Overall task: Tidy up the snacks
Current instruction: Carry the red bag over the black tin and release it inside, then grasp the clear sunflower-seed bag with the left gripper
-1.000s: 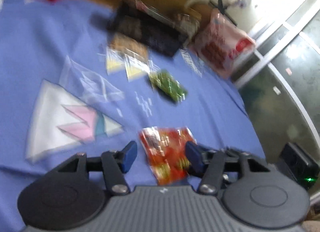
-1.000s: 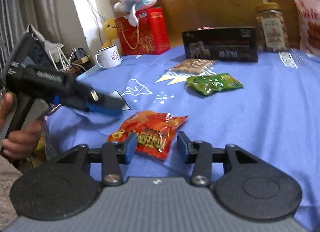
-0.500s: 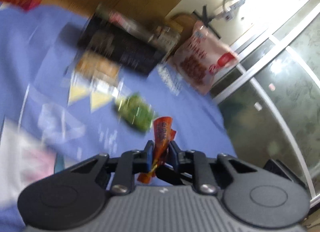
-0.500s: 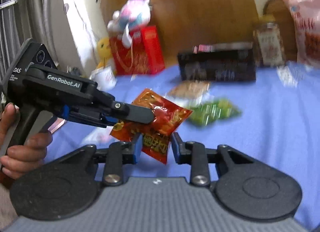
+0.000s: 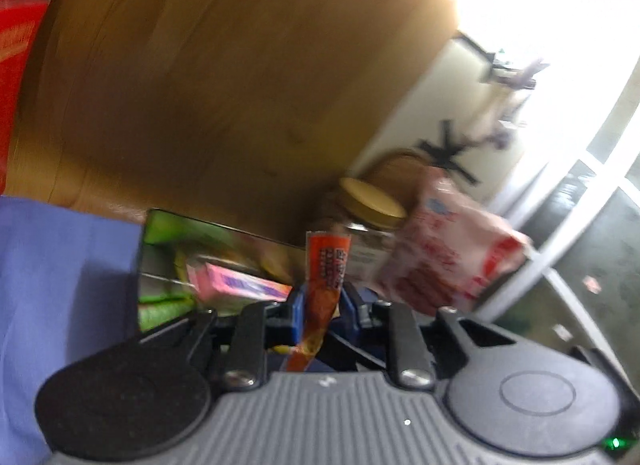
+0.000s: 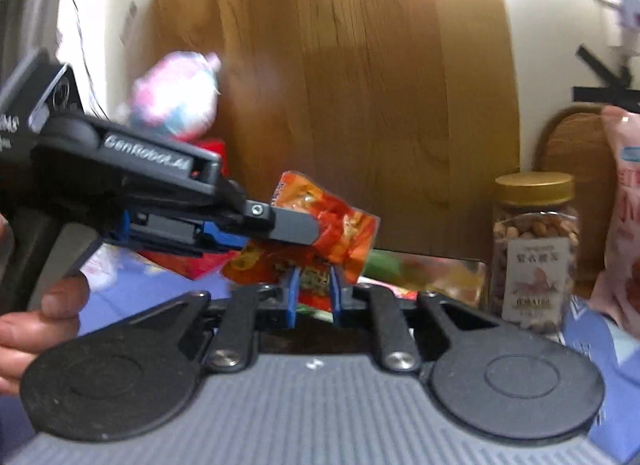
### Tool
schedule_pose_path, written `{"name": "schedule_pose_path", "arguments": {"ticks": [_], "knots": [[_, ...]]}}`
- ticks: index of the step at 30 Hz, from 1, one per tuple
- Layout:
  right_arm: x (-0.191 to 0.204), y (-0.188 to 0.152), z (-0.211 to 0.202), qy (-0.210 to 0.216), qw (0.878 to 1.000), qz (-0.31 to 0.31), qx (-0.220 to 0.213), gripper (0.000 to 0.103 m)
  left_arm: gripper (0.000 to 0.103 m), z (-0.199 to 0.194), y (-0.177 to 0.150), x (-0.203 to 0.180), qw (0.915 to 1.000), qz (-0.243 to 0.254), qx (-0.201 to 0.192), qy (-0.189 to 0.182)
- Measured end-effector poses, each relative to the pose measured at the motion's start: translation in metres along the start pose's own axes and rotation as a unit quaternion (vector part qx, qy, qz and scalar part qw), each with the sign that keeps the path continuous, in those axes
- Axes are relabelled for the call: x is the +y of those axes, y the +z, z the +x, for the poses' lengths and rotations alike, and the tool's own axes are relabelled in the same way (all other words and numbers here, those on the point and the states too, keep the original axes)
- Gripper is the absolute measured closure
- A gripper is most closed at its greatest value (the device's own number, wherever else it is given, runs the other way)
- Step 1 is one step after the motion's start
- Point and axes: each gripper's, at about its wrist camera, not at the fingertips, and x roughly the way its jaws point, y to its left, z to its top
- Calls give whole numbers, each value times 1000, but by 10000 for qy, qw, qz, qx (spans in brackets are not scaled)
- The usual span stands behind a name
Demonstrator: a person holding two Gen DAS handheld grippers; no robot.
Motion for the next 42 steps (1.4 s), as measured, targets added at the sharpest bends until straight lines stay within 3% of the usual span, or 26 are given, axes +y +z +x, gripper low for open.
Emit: {"name": "schedule_pose_path", "arguments": {"ticks": [3, 4, 7, 10, 13, 16, 20, 23, 24, 26, 27, 28, 29, 30, 32, 35, 42], "knots": [[-6, -4, 27, -55, 9996, -47, 271, 83, 83, 20, 3, 21, 9992, -171, 195, 289], [-8, -6, 34, -11, 9994, -15, 358, 82, 78, 22, 3, 25, 9986, -194, 241, 439], [-11, -7, 41, 63, 9989, 114, 458, 81, 47, 19, -3, 21, 9938, 142, 123, 1097], [-12, -7, 26, 109, 9990, 238, 355, 81, 45, -4, -6, 7, 9877, 503, -226, 1462], [-15, -9, 2, 188, 9985, 465, 239, 78, 45, -40, -14, 0, 9873, 506, -574, 1390], [-20, -20, -23, 509, 9938, 913, 384, 73, 45, -64, -40, 2, 9863, 566, -519, 1458], [-33, -49, -32, 646, 9788, 1688, 965, 71, 44, -63, -71, 28, 9918, 97, 37, 1275], [-41, -63, -21, 333, 9671, 2141, 1331, 71, 41, -44, -87, 47, 9916, -371, 496, 1139], [-42, -67, -14, 320, 9609, 2308, 1499, 71, 41, -35, -90, 52, 9902, -449, 659, 1149], [-40, -75, -2, 593, 9472, 2678, 1661, 71, 47, -31, -97, 50, 9904, -352, 545, 1224], [-36, -75, 1, 635, 9431, 2786, 1699, 72, 53, -32, -99, 48, 9896, -326, 557, 1284], [-30, -75, 4, 648, 9411, 2832, 1731, 75, 68, -32, -101, 46, 9886, -340, 659, 1309], [-23, -75, 7, 700, 9386, 2851, 1811, 75, 76, -35, -106, 44, 9873, -288, 673, 1409], [-13, -74, 5, 626, 9425, 2744, 1803, 75, 79, -41, -110, 42, 9863, -233, 708, 1475], [6, -70, 2, 653, 9494, 2437, 1873, 75, 80, -60, -120, 45, 9861, -271, 743, 1463], [27, -75, -13, 992, 9478, 2228, 2052, 75, 80, -99, -140, 49, 9866, -439, 747, 1384], [74, -105, -102, 1401, 9638, 1055, 2011, 73, 82, -158, -205, 18, 9902, -343, 865, 1039]]}}
